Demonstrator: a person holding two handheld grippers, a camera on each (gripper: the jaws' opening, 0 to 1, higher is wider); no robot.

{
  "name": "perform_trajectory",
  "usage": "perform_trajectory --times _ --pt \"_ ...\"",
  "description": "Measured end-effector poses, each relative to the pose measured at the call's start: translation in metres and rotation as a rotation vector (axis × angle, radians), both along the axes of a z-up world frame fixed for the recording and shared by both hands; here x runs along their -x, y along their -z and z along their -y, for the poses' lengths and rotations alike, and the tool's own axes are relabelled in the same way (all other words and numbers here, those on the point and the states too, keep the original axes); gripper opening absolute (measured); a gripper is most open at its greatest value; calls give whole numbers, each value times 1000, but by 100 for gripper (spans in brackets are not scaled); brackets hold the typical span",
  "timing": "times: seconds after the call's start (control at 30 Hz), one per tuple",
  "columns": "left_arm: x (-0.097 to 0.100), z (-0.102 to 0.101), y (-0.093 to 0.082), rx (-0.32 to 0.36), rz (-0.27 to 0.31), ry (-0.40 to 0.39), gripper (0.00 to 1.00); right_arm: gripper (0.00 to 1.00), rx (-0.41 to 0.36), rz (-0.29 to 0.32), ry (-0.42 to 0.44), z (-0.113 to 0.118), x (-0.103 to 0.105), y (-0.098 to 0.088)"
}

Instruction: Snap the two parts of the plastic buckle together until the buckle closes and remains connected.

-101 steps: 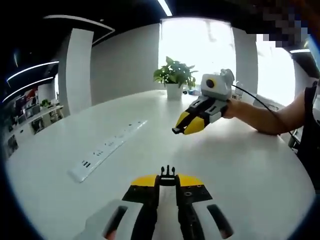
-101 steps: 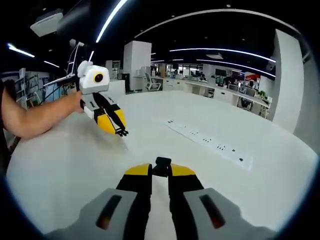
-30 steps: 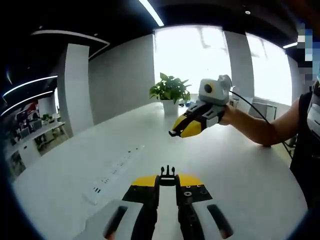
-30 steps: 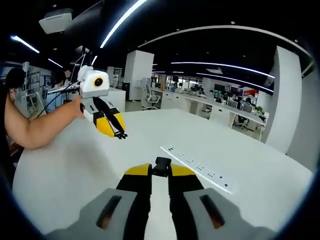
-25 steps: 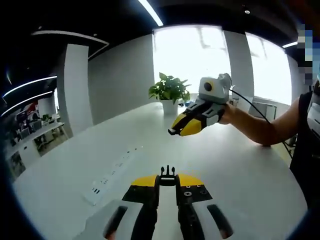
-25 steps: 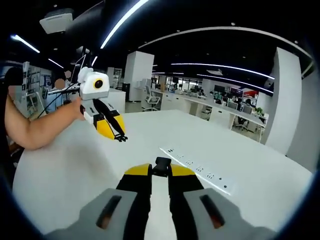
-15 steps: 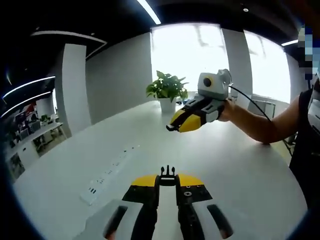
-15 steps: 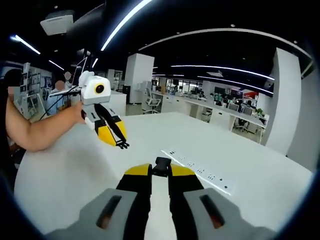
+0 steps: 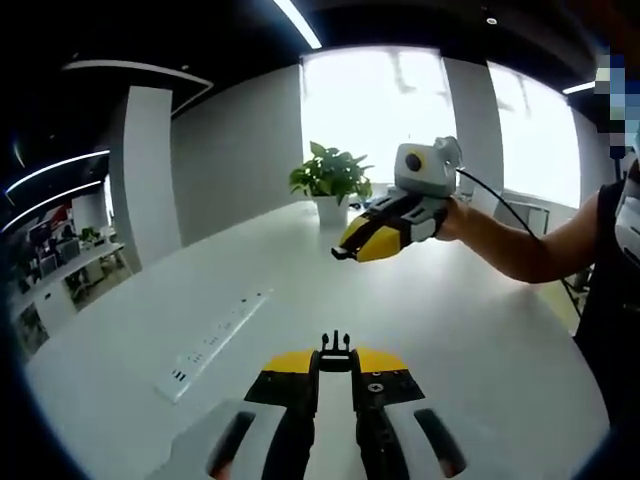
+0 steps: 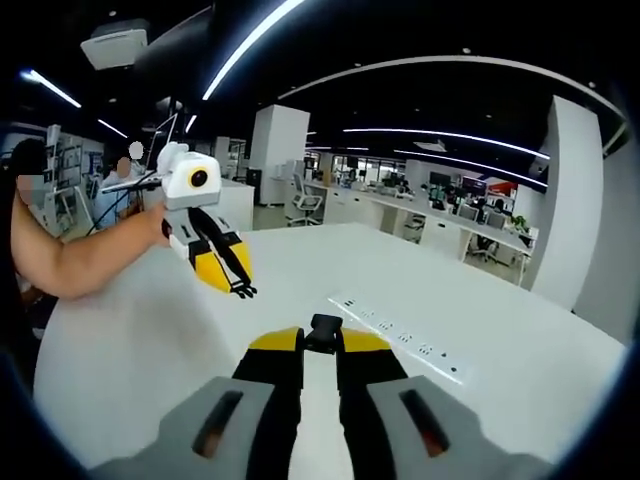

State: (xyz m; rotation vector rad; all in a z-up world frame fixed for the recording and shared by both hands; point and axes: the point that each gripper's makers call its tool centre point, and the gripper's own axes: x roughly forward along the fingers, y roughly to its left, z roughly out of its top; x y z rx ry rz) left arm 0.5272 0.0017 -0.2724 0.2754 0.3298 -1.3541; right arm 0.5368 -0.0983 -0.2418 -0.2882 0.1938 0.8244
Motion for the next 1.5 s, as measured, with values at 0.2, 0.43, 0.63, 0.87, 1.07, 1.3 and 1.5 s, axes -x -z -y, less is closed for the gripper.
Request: perform_trajectory --times 0.2,0.43,0.63,0.87,1.07,1.3,1.5 --pt "4 0 -3 0 9 1 11 11 7 8 3 1 7 -6" --pt "7 0 -6 1 1 2 11 11 2 14 1 2 12 -14" --pt "16 1 -9 1 -10 13 11 11 -6 10 0 2 14 -15" --pt "22 3 -5 -6 -18 13 11 11 -18 1 1 2 18 -14" --pt "21 1 -2 -5 -19 1 11 11 -18 -6 4 4 21 -9" --pt "25 1 -1 -11 -19 4 11 11 -21 -8 3 3 26 -7" --pt "31 1 3 -10 -26 6 11 11 -20 -13 0 -1 32 -3"
